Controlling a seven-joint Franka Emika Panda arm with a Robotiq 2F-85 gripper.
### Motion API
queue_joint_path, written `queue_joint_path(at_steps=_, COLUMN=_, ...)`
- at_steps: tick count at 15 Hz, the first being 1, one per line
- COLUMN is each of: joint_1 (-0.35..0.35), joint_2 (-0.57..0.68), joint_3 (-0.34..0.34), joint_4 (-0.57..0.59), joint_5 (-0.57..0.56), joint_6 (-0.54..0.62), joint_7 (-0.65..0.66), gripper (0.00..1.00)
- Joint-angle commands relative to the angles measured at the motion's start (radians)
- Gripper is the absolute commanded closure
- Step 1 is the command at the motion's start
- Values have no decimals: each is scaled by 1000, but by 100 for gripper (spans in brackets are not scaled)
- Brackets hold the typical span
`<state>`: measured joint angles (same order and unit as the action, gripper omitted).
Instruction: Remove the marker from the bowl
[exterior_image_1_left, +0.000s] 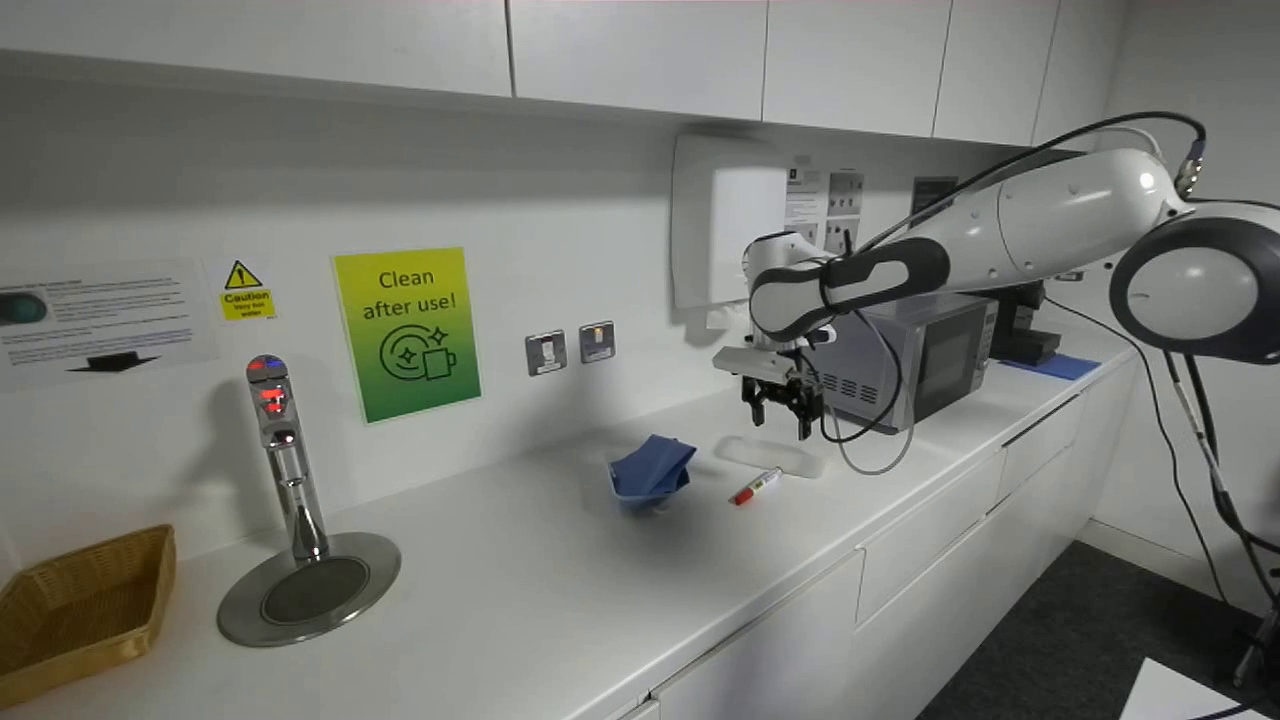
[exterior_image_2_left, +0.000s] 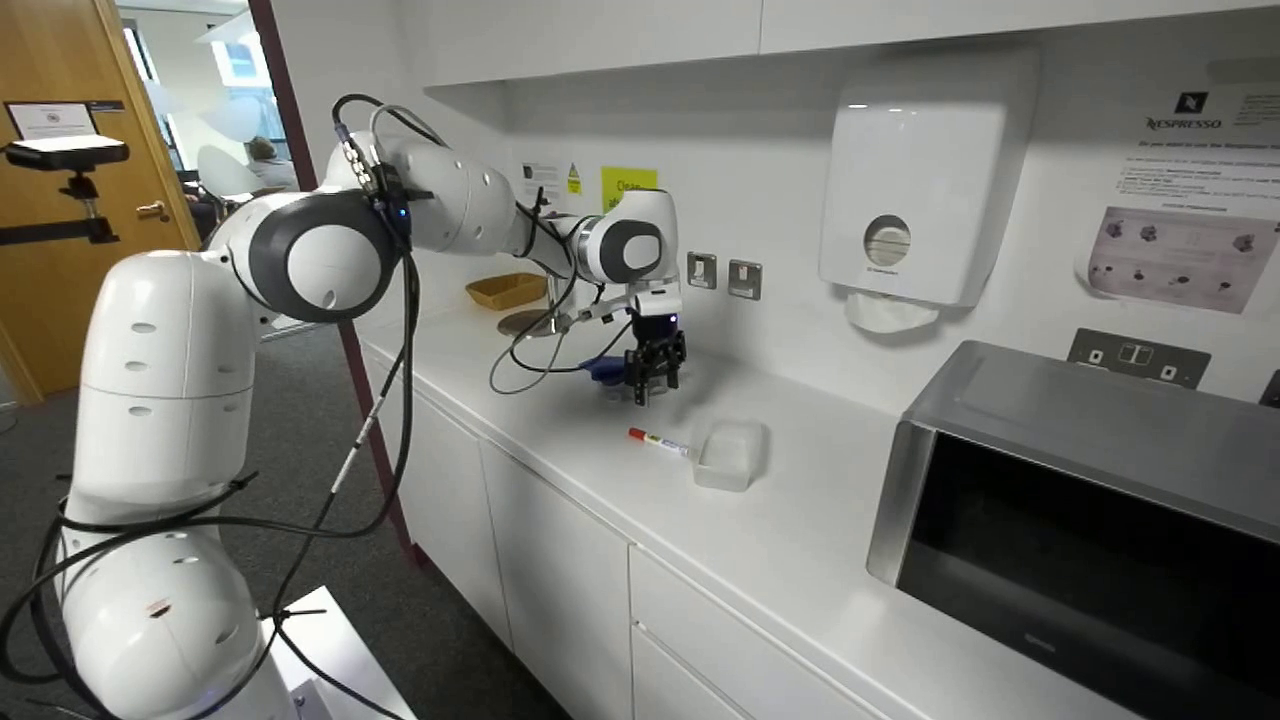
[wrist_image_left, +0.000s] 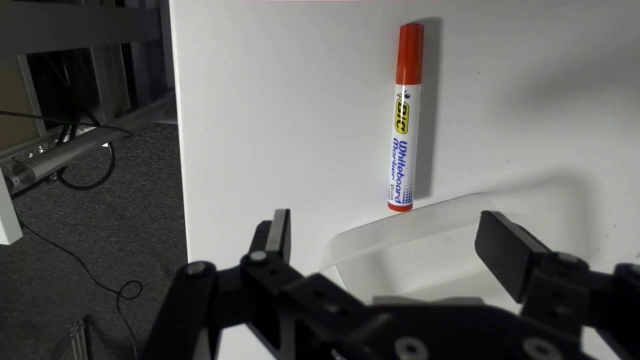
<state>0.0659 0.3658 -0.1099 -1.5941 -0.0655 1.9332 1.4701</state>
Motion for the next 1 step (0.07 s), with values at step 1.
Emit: queue_joint_path(at_steps=1, joint_1=-7, joint_2=-3, joint_3=8, joint_4=-2, joint_5=-3, joint_6=-4, joint_7=1, gripper=0)
